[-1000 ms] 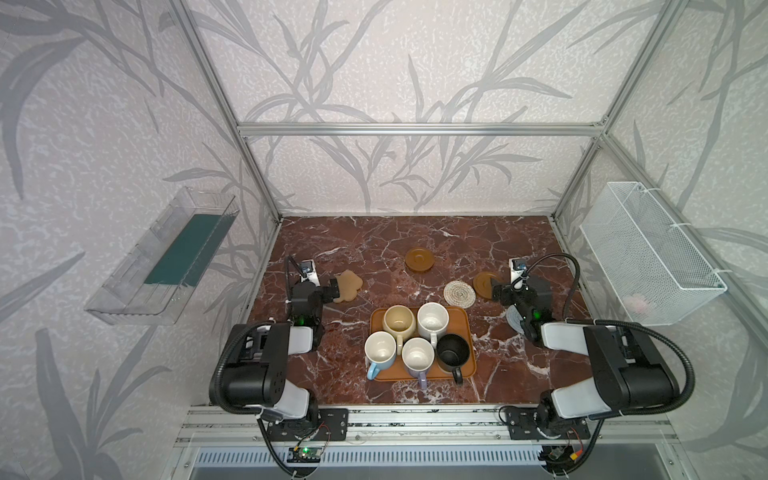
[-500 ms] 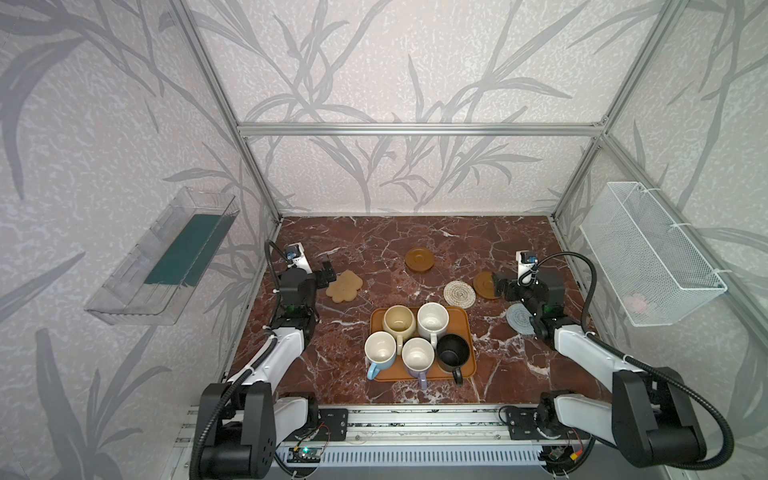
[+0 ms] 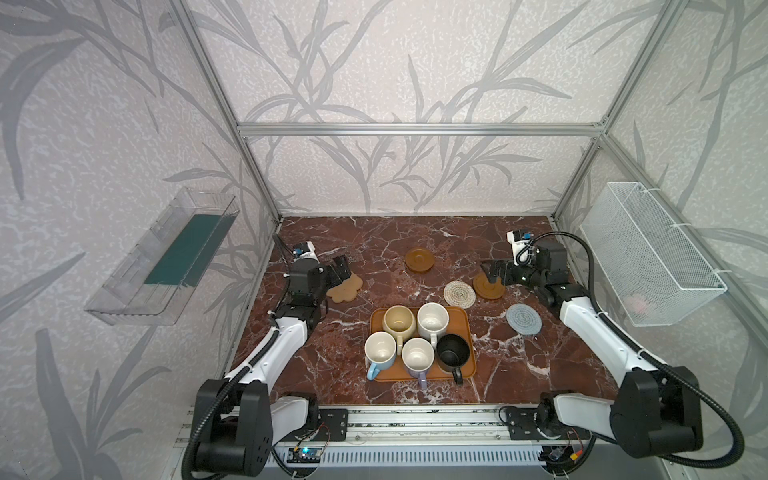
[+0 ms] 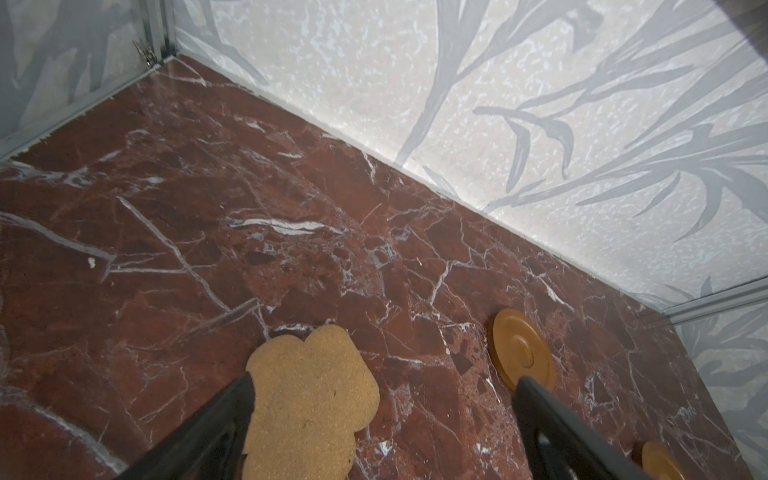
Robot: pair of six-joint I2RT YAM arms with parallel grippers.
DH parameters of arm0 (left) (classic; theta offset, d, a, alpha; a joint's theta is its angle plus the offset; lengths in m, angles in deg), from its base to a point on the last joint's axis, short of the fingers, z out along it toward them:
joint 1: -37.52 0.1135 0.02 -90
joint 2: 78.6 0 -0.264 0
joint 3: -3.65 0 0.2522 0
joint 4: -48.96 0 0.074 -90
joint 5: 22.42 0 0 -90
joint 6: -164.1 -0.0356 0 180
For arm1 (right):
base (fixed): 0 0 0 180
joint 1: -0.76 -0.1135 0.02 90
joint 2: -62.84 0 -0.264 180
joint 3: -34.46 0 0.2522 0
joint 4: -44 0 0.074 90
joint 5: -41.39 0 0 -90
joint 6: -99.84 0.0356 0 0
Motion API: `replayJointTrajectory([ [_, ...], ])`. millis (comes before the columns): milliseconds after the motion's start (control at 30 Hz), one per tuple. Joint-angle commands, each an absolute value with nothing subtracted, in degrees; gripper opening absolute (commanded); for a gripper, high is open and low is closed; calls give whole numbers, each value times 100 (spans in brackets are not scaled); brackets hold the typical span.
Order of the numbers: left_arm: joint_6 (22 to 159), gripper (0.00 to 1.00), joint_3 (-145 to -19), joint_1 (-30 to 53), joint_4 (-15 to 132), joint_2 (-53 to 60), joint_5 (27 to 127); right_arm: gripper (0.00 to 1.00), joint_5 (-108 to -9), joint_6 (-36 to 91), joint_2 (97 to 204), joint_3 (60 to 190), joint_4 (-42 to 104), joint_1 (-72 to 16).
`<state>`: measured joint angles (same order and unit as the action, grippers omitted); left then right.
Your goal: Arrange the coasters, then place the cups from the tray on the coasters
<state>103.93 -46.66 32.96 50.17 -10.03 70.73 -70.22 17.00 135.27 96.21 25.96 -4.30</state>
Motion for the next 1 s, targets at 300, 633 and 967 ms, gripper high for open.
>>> replayJointTrajectory([
  [300, 10793, 95, -5665, 2906, 6658, 118, 6687, 99, -7305, 1480, 13722, 9906, 1392, -424],
  [633, 11109, 96, -6426, 2863, 7574, 1326, 6216, 99, -7479, 1665, 14070, 10092, 1004, -496],
  [967, 11155, 95, -6664, 2872, 7696, 1955, 6196, 99, -8155, 1589, 14833, 10917, -153, -495],
])
